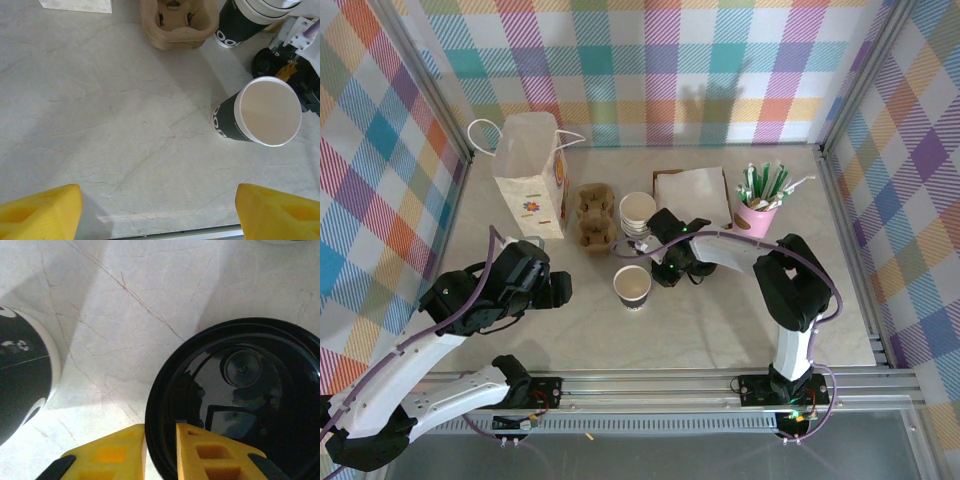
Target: Pack the takeout coffee
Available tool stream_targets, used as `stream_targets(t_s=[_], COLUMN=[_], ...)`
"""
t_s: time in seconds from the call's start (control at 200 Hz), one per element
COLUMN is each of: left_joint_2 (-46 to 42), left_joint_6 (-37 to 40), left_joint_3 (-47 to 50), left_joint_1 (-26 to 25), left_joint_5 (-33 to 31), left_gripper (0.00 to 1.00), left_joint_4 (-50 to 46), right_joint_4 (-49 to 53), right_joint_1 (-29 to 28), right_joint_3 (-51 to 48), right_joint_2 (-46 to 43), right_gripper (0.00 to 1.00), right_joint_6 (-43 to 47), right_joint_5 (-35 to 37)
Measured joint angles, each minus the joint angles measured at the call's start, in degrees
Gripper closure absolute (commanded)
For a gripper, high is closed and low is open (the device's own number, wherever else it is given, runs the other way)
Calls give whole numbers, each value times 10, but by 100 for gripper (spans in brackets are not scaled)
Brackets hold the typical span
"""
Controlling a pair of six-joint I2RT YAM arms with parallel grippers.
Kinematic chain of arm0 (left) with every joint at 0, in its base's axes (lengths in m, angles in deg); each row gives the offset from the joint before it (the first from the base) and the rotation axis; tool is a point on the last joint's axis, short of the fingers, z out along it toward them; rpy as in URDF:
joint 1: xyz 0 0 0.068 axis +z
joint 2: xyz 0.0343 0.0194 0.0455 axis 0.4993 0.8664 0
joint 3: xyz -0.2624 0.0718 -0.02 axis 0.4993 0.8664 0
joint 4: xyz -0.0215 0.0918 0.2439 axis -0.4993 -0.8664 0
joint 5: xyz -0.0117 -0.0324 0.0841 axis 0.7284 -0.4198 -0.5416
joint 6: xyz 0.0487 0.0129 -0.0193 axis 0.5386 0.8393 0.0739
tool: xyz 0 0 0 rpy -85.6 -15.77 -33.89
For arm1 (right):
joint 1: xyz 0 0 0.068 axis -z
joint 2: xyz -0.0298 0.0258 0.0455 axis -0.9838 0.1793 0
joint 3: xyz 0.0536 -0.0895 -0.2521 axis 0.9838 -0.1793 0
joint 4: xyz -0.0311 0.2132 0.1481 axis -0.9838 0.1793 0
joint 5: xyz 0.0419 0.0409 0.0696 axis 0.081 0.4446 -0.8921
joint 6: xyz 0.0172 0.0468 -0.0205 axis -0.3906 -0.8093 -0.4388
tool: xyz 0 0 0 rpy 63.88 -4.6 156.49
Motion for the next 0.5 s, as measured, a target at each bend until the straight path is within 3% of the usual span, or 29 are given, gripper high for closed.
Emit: stream_targets(t_s=[0.185,0.32,0.5], left_joint_2=[0,0,0], left_joint_6=[6,11,12], left_joint_3=[-3,-3,-3], left_joint_1=[0,0,0], left_joint_5=[-5,-6,-9], left_gripper=[20,20,20], left_joint_4=[0,0,0], right_joint_4=[2,5,9], right_joint_1=[4,4,4], right_joint_3=[1,3,11], right_joint_2=[-19,-20,-11], right_gripper=[75,63,59], right_joint_6=[-17,-19,-16], right_joint_5=[-17,-21,-21])
